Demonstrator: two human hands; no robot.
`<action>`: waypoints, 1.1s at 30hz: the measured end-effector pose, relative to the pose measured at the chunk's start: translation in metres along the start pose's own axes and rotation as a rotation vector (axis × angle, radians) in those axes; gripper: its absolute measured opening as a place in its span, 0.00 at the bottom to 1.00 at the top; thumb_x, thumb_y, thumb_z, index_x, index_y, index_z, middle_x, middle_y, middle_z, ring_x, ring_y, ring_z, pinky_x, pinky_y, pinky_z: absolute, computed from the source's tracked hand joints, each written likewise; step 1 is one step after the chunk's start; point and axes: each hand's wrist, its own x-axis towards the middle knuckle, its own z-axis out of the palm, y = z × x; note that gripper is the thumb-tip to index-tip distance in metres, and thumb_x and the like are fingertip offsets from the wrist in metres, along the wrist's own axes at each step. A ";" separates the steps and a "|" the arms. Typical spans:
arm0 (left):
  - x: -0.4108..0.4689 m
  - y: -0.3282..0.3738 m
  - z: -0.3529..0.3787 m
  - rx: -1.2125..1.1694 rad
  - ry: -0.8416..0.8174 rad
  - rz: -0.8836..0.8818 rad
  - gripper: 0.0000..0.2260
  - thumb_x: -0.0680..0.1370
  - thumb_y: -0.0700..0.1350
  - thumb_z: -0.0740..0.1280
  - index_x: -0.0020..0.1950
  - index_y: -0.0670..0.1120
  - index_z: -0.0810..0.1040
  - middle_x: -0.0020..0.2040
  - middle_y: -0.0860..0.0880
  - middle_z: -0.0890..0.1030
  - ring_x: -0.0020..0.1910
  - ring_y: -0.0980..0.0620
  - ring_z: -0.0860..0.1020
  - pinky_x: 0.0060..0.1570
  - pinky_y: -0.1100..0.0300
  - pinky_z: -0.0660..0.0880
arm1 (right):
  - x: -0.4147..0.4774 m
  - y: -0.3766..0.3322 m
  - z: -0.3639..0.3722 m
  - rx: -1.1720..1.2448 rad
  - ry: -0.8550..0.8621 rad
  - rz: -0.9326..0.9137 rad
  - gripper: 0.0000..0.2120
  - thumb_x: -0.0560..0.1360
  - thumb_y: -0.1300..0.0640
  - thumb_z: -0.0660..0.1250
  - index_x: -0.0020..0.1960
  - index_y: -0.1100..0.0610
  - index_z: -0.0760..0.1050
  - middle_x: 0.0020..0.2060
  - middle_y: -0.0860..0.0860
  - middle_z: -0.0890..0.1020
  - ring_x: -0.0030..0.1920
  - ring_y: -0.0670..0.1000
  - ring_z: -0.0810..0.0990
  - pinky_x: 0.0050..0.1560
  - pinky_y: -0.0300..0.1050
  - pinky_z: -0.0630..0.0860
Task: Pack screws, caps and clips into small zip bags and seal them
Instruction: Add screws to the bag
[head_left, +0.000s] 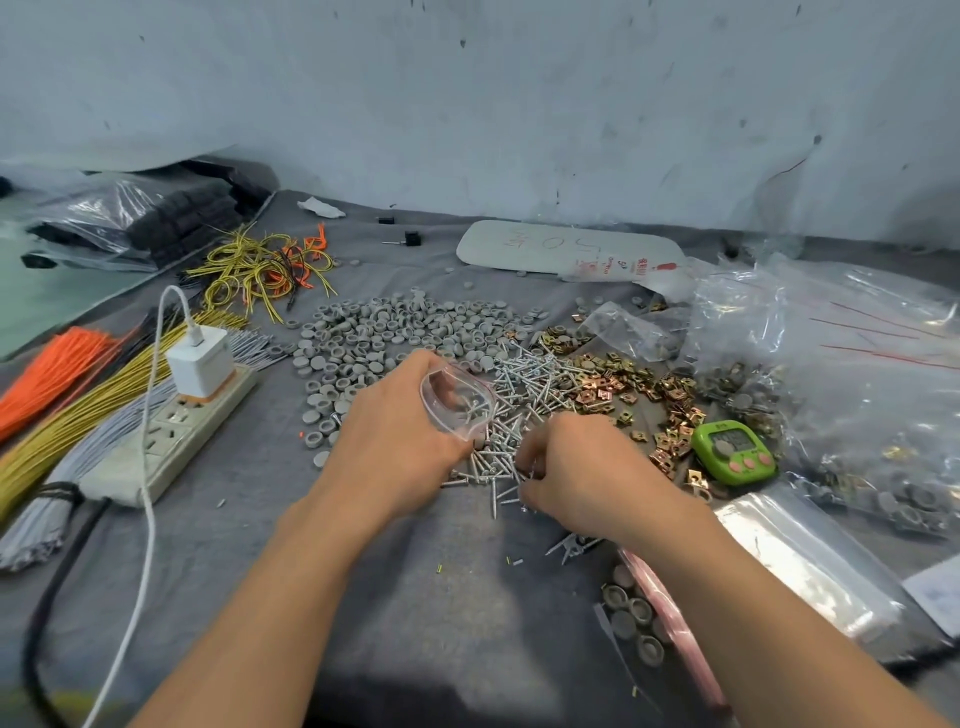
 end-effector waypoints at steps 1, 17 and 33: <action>0.000 0.000 -0.001 0.001 0.001 0.003 0.16 0.69 0.52 0.77 0.52 0.56 0.74 0.46 0.62 0.79 0.48 0.56 0.77 0.41 0.65 0.64 | 0.000 0.002 0.000 -0.002 0.015 -0.006 0.05 0.73 0.53 0.73 0.49 0.47 0.84 0.43 0.45 0.85 0.46 0.50 0.83 0.48 0.48 0.83; 0.002 -0.002 0.003 0.054 -0.003 0.001 0.15 0.70 0.54 0.76 0.49 0.55 0.72 0.46 0.58 0.79 0.45 0.53 0.76 0.36 0.64 0.65 | 0.002 0.007 -0.004 -0.061 0.068 0.015 0.07 0.75 0.48 0.73 0.42 0.49 0.83 0.35 0.45 0.83 0.40 0.50 0.82 0.38 0.44 0.77; 0.000 0.009 0.012 0.060 -0.080 0.009 0.19 0.67 0.52 0.78 0.51 0.59 0.71 0.44 0.58 0.80 0.44 0.53 0.78 0.39 0.59 0.72 | -0.003 -0.011 -0.017 0.483 0.420 -0.219 0.04 0.73 0.53 0.78 0.40 0.46 0.87 0.27 0.43 0.81 0.28 0.45 0.76 0.27 0.35 0.71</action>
